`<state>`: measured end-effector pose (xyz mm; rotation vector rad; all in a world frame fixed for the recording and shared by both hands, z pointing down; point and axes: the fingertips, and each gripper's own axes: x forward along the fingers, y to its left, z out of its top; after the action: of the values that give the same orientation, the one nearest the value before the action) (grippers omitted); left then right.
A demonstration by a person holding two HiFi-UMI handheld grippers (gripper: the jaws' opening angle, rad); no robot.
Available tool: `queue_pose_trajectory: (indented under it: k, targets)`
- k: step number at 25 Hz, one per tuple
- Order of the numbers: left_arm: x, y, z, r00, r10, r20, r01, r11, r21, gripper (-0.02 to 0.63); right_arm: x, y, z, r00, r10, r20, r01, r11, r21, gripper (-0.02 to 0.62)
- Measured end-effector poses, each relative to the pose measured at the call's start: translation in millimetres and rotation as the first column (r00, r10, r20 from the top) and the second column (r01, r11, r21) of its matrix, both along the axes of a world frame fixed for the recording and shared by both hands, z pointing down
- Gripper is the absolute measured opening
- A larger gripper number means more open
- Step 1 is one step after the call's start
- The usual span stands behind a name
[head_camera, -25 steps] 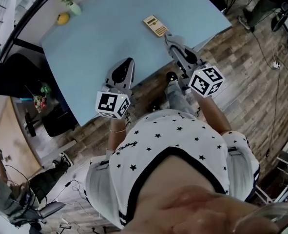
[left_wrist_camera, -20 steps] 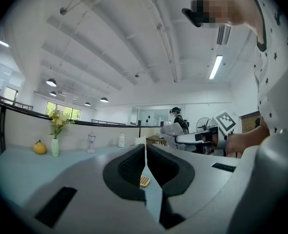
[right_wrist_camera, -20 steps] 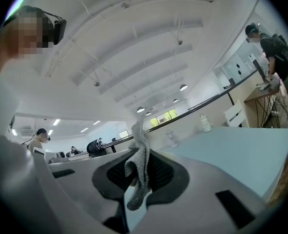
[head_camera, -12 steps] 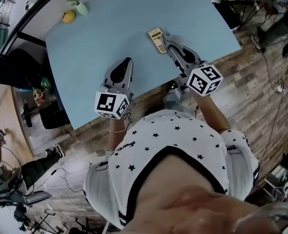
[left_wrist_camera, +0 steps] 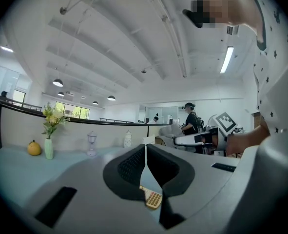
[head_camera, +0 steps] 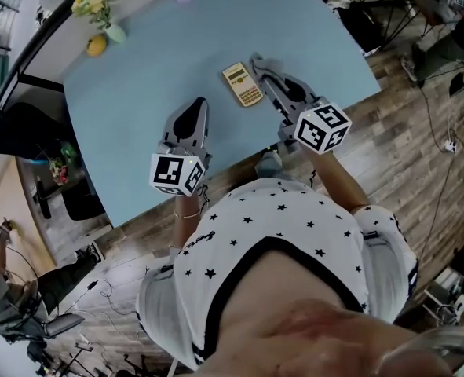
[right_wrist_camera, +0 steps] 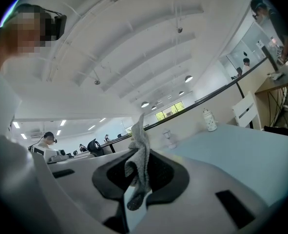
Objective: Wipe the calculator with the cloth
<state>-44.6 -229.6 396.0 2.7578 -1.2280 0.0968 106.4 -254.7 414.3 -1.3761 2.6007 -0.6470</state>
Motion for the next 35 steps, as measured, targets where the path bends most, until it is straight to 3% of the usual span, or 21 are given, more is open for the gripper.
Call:
queue_pose_trajectory:
  k: [11, 22, 35]
  targets:
    - [29, -36, -2, 0.997, -0.076, 0.025, 0.076, 0.997, -0.004, 0.035, 27, -44, 9, 0.997, -0.076, 0.005, 0.076, 0.997, -0.024, 0.048]
    - [25, -47, 5, 0.98, -0.196, 0.039, 0.197, 0.98, -0.013, 0.035, 13, -71, 31, 0.979, -0.205, -0.006, 0.205, 0.977, -0.06, 0.048]
    - [-31, -57, -1, 0.958, -0.284, 0.027, 0.285, 0.958, -0.02, 0.035, -32, -85, 65, 0.962, -0.25, -0.114, 0.231, 0.96, -0.155, 0.048]
